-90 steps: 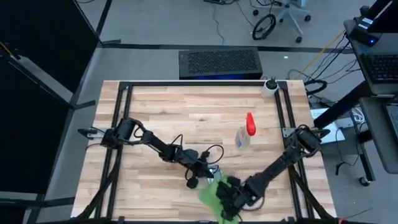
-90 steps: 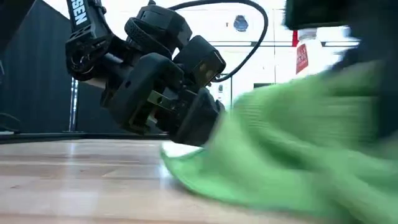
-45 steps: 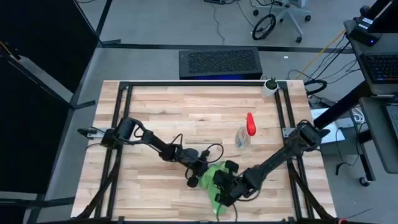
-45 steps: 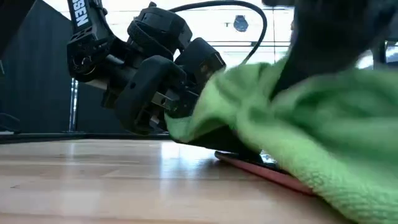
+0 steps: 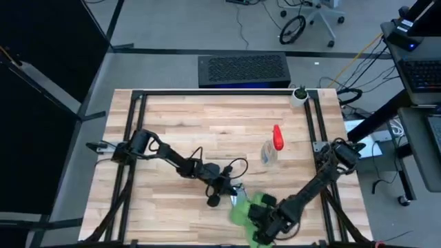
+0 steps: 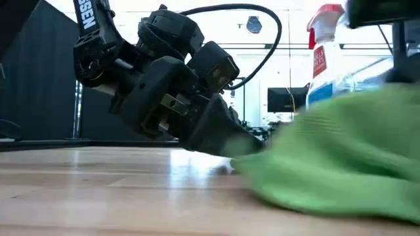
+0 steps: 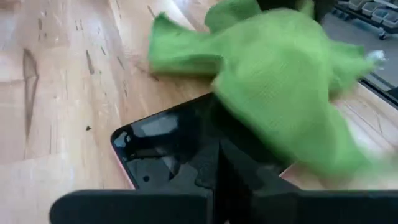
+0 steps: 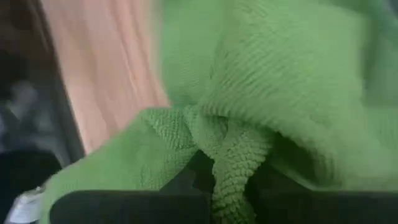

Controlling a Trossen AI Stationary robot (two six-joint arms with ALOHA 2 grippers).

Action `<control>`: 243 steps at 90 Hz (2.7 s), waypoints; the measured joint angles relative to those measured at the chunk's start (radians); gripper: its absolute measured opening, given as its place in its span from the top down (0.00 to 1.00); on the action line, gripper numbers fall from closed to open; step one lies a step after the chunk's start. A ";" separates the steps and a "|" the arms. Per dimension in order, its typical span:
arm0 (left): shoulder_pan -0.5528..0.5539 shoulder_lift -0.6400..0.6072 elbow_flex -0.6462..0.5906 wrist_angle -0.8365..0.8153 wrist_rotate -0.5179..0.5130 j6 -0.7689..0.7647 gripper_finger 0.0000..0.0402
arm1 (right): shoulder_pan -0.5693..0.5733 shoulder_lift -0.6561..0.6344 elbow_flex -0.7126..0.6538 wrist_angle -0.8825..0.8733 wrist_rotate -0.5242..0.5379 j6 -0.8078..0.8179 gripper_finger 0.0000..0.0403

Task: Apply microfiber cloth
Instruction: Wipe the front of the cellphone with the green microfiber cloth, then spray the back of the cellphone with the cleaning bottle

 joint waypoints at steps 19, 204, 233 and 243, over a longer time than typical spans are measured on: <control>0.000 -0.020 -0.002 -0.012 -0.008 -0.007 1.00 | 0.080 -0.183 0.003 -0.359 0.168 0.224 0.98; -0.198 -0.069 -0.042 -0.128 -0.426 0.086 1.00 | -0.223 -0.086 -0.329 0.531 0.031 0.288 0.26; -0.173 -0.064 -0.044 -0.119 -0.404 0.088 1.00 | -0.222 -0.087 -0.505 0.897 0.055 0.335 0.26; -0.162 -0.063 -0.043 -0.109 -0.398 0.089 1.00 | -0.223 -0.078 -0.509 0.948 0.065 0.297 0.26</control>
